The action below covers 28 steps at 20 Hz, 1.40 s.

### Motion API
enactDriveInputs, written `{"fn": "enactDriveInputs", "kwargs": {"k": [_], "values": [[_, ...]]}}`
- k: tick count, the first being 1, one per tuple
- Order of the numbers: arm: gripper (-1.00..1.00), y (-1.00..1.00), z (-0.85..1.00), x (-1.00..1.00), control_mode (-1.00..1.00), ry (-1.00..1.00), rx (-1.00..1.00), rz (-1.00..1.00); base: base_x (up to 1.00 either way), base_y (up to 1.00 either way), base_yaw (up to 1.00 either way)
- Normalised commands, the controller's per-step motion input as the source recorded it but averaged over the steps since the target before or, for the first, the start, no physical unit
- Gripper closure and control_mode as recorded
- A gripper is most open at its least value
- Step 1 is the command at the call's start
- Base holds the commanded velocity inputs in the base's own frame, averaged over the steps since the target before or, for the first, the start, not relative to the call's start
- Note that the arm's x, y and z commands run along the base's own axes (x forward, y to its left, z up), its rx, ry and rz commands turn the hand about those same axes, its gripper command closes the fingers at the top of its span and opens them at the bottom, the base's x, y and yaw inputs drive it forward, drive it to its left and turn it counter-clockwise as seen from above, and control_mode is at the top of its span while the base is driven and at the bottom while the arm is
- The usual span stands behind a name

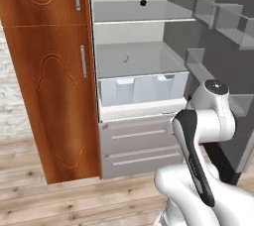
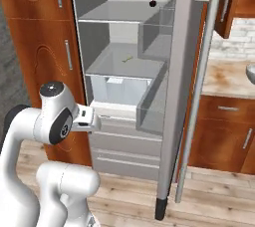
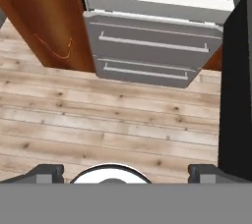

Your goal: Pick the egg and butter from the fridge and place them by the bowl for mixing.

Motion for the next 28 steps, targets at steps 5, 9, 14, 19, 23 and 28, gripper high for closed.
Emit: {"fn": "enactDriveInputs", "kwargs": {"k": [5, 9, 14, 19, 23, 28], "values": [[-1.0, 0.0, 0.0, 0.0, 1.0, 0.0, 0.0, 0.0, 0.53, 0.59, -0.19], [-1.0, 0.0, 0.0, 0.0, 1.0, 0.0, 0.0, 0.0, 0.75, 0.37, -0.23], [-1.0, 0.0, 0.0, 0.0, 1.0, 0.0, 0.0, 0.0, 0.75, 0.12, -0.1], [-1.0, 0.0, 0.0, 0.0, 1.0, 0.0, 0.0, 0.0, 0.65, 0.05, -0.12], [-1.0, 0.0, 0.0, 0.0, 1.0, 0.0, 0.0, 0.0, 0.58, 0.04, 0.0], [-1.0, 0.0, 0.0, 0.0, 1.0, 0.0, 0.0, 0.0, 0.58, 0.0, 0.01]]}}
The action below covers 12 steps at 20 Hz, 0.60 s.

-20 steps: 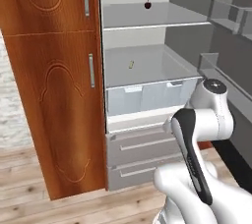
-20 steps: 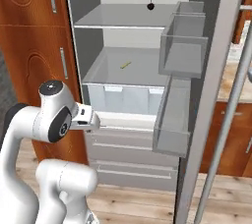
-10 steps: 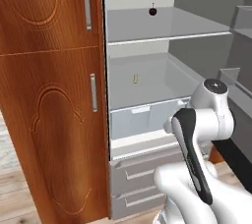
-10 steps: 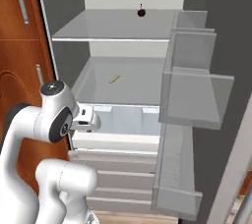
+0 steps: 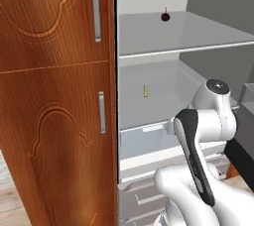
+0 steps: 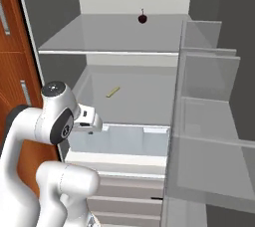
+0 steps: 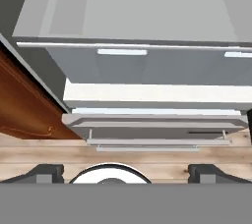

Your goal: Pick the egg and butter from the fridge and place them by the bowl for mixing.

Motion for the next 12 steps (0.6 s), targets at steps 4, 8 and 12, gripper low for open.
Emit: {"fn": "enactDriveInputs", "kwargs": {"k": [4, 8, 12], "values": [[-1.0, 0.0, 0.0, 0.0, 1.0, 0.0, 0.0, 0.0, 0.52, 0.0, 0.05], [-1.0, 0.0, 0.0, 0.0, 1.0, 0.0, 0.0, 0.0, 0.11, 0.01, 0.0], [-1.0, 0.0, 0.0, 0.0, 1.0, 0.0, 0.0, 0.0, 0.0, 0.0, 0.0]]}}
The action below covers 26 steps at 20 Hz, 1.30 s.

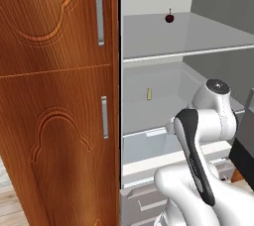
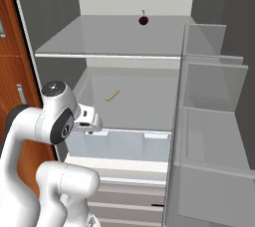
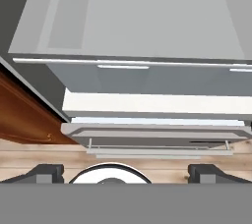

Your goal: Pick the egg and butter from the fridge and place them by the bowl for mixing.

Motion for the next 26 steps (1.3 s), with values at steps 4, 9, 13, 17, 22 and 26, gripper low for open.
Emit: {"fn": "enactDriveInputs", "kwargs": {"k": [4, 9, 13, 17, 22, 26], "values": [[-1.0, 0.0, 0.0, 0.0, 1.0, 0.0, 0.0, 0.0, 0.0, 0.0, 0.0], [-1.0, 0.0, 0.0, 0.0, 1.0, 0.0, 0.0, 0.0, -0.03, -0.03, 0.0], [-1.0, -0.13, 0.17, -0.2, -1.0, -0.27, 0.08, 0.0, 0.0, 0.0, 0.0], [-1.0, 0.01, 0.24, 0.01, -1.0, -0.29, 0.07, -0.03, 0.0, 0.0, 0.0], [-1.0, 0.07, 0.26, 0.43, -1.0, -0.08, 0.08, -0.19, 0.0, 0.0, 0.0], [-1.0, 0.1, 0.13, 0.68, -1.0, -0.04, 0.05, -0.21, 0.0, 0.0, 0.0]]}}
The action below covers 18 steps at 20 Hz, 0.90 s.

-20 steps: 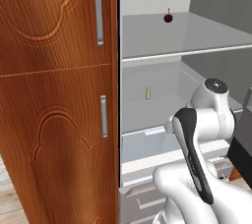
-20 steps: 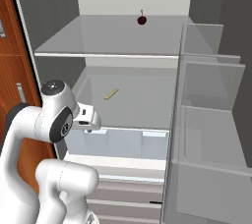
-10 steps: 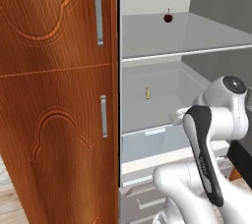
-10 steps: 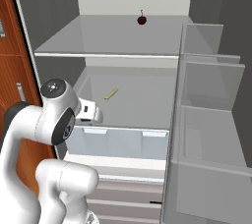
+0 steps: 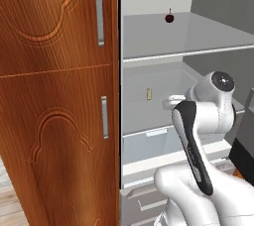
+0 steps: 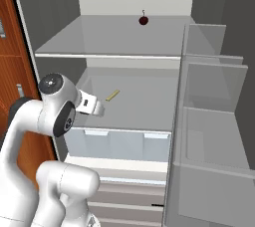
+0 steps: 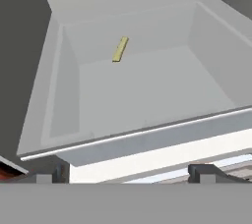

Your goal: Pick the egg and butter from the fridge and place them by the bowl for mixing.

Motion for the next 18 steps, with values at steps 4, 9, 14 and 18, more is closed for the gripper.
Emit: {"fn": "enactDriveInputs", "kwargs": {"k": [4, 9, 14, 18], "values": [[-1.0, 0.04, 0.01, 0.72, -1.0, 0.0, 0.07, -0.12, 0.0, 0.0, 0.0], [-1.0, 0.01, -0.08, 0.69, -1.0, 0.0, 0.0, 0.0, 0.0, 0.0, 0.0], [-1.0, -0.01, -0.08, 0.63, -1.0, 0.0, 0.0, 0.02, 0.0, 0.0, 0.0], [-1.0, 0.1, -0.25, 0.47, -1.0, 0.0, -0.08, 0.0, 0.0, 0.0, 0.0]]}}
